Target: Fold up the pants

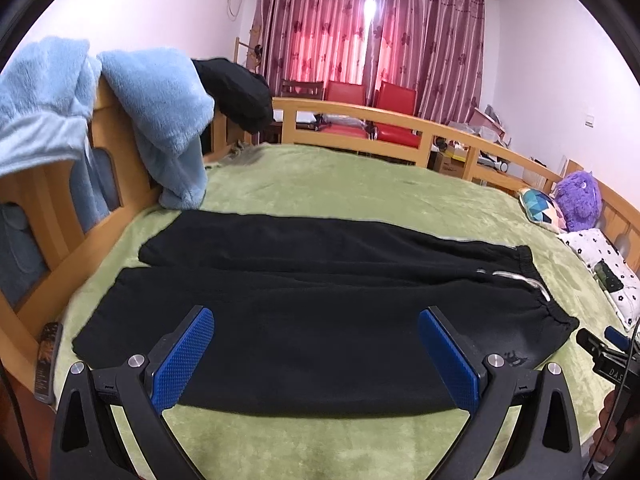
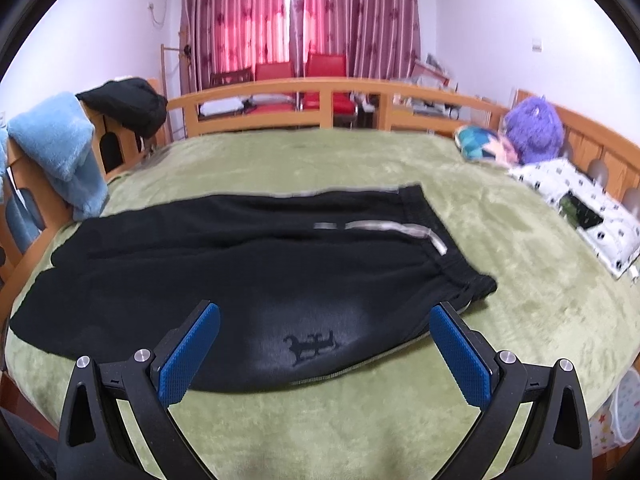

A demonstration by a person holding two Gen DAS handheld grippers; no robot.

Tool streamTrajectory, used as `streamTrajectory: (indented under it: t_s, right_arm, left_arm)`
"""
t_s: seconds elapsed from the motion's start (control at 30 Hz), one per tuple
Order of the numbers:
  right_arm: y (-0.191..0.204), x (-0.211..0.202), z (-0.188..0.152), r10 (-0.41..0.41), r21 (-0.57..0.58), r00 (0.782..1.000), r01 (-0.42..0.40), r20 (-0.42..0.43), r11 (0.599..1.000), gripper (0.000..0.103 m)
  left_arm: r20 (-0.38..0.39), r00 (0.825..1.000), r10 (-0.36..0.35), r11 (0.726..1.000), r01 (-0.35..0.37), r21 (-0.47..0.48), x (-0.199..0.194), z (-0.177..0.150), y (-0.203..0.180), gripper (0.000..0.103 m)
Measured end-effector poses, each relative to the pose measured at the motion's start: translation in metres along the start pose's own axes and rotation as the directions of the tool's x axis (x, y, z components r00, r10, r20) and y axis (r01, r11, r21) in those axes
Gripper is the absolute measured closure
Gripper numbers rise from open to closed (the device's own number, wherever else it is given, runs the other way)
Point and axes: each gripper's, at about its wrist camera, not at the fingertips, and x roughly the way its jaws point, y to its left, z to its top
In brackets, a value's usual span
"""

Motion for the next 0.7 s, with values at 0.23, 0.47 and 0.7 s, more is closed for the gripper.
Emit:
streamTrajectory:
  t_s: [0.23, 0.47, 0.7]
  right_arm:
    - [-0.029, 0.044, -0.029, -0.027, 0.057, 0.996, 0.032, -0.079, 0.998, 0.003]
    - [-0.062, 0.097, -0.062, -0.036, 0.157, 0.979, 0.068, -0.203, 0.985, 0.024]
    - [-0.068, 0.122, -0.067, 0.008, 0.229, 0.977, 0.042, -0.212, 0.972, 0.024]
  left_arm:
    - [-0.114, 0.990, 0.077, 0.997, -0.076, 0.014, 0.050, -0.032, 0.033, 0.000]
    - [-0.229, 0.963, 0.139, 0.986, -0.155, -0.055, 0.090, -0.069, 0.080, 0.007]
    - [-0.269, 0.958, 0.096, 0.970, -0.151, -0.190, 0.106, -0.086, 0.116, 0.007]
